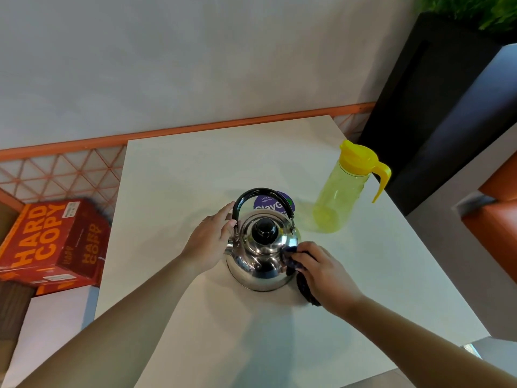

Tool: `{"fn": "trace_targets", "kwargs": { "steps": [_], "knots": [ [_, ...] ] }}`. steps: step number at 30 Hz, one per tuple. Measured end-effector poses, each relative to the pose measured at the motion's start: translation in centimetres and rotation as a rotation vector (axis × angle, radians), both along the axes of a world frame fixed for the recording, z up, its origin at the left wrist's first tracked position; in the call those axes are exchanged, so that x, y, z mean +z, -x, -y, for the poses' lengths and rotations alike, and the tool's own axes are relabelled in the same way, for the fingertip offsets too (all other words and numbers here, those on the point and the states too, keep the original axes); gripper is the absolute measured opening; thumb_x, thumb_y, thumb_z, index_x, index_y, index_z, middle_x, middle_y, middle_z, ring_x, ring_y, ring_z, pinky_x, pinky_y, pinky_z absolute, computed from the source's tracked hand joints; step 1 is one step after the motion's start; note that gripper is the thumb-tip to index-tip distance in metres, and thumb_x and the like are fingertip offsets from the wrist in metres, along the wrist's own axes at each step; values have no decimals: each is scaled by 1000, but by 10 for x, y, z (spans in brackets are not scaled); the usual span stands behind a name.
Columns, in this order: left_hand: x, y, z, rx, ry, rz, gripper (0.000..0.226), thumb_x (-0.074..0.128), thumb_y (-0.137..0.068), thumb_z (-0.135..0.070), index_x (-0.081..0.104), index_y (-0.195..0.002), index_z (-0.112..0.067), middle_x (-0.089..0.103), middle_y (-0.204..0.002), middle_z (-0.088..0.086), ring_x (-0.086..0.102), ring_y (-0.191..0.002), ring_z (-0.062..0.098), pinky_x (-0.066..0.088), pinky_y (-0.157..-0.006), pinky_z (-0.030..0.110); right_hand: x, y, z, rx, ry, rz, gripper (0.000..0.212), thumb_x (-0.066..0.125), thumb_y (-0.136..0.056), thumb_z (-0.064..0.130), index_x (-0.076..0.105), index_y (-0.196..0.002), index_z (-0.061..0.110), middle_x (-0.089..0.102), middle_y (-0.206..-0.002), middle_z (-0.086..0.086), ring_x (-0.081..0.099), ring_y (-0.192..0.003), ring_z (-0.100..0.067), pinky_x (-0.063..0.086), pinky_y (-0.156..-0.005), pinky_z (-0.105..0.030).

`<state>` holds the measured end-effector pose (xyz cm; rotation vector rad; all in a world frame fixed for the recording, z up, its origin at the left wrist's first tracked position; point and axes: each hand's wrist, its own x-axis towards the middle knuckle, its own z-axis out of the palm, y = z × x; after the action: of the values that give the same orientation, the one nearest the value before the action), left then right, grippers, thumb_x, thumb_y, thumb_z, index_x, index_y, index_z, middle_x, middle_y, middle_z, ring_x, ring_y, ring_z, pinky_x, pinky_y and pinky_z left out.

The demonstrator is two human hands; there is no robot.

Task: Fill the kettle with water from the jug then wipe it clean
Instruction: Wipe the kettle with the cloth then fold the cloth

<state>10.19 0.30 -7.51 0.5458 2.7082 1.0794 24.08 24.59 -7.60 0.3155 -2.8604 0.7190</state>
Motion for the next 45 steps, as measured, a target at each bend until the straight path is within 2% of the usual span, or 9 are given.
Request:
{"fn": "trace_targets", "kwargs": {
  "steps": [5,10,15,21,26,31,37,42,45],
  "knots": [
    [0,0,0,0,-6,-4,45,34,-100,-36,29,-145,-36,55,-129,-2,46,-123,17,34,-97,28,3,21,-7,-169,55,4,18,59,-88,6,65,-104,6,60,-108,-7,57,-95,-30,49,-81,-36],
    [3,-2,-1,1,5,-11,46,34,-100,-35,29,-146,-34,56,-124,-4,47,-119,17,31,-91,25,3,9,0,-63,100,-22,20,56,-89,7,65,-107,10,59,-111,-5,57,-97,-25,49,-83,-31],
    [6,-4,-3,10,-9,-24,44,36,-100,-31,33,-145,-31,58,-122,-3,50,-117,17,32,-91,24,1,21,-13,-180,88,7,17,58,-87,3,66,-102,3,62,-107,-9,58,-96,-31,49,-82,-37],
    [6,-4,-4,19,6,-25,44,36,-100,-31,33,-144,-31,58,-124,-1,49,-118,18,32,-92,25,-4,8,-6,-78,132,-17,17,58,-87,4,65,-101,10,59,-108,-5,57,-93,-23,48,-80,-29],
    [7,-4,-4,21,4,-35,44,37,-100,-30,35,-144,-30,57,-115,-6,51,-114,17,33,-88,25,-12,19,-21,-210,79,79,19,57,-83,-2,65,-99,4,62,-106,-8,58,-93,-31,48,-80,-35],
    [7,-4,-4,25,10,-40,43,37,-100,-30,35,-144,-29,59,-118,-4,51,-113,17,33,-87,25,-12,17,-9,-201,121,0,17,60,-83,2,64,-99,9,61,-103,-4,56,-89,-23,47,-76,-29],
    [8,-4,-5,27,17,-31,43,36,-101,-30,34,-144,-30,57,-118,-7,51,-108,14,33,-86,25,-32,17,-23,-217,8,239,22,52,-78,0,65,-93,10,63,-98,-4,54,-91,-26,44,-72,-30],
    [8,-5,-5,37,22,-32,43,36,-101,-30,34,-144,-31,57,-122,-5,50,-113,15,33,-87,26,-39,25,-21,-250,-11,234,20,53,-76,2,65,-88,12,64,-90,-3,53,-87,-26,35,-65,-27],
    [8,-5,-5,35,20,-36,43,37,-100,-29,35,-144,-29,58,-123,-3,51,-114,18,34,-89,26,-46,9,-13,-214,12,235,13,58,-75,6,65,-84,11,64,-89,-3,54,-84,-27,38,-65,-26]
  ]
}}
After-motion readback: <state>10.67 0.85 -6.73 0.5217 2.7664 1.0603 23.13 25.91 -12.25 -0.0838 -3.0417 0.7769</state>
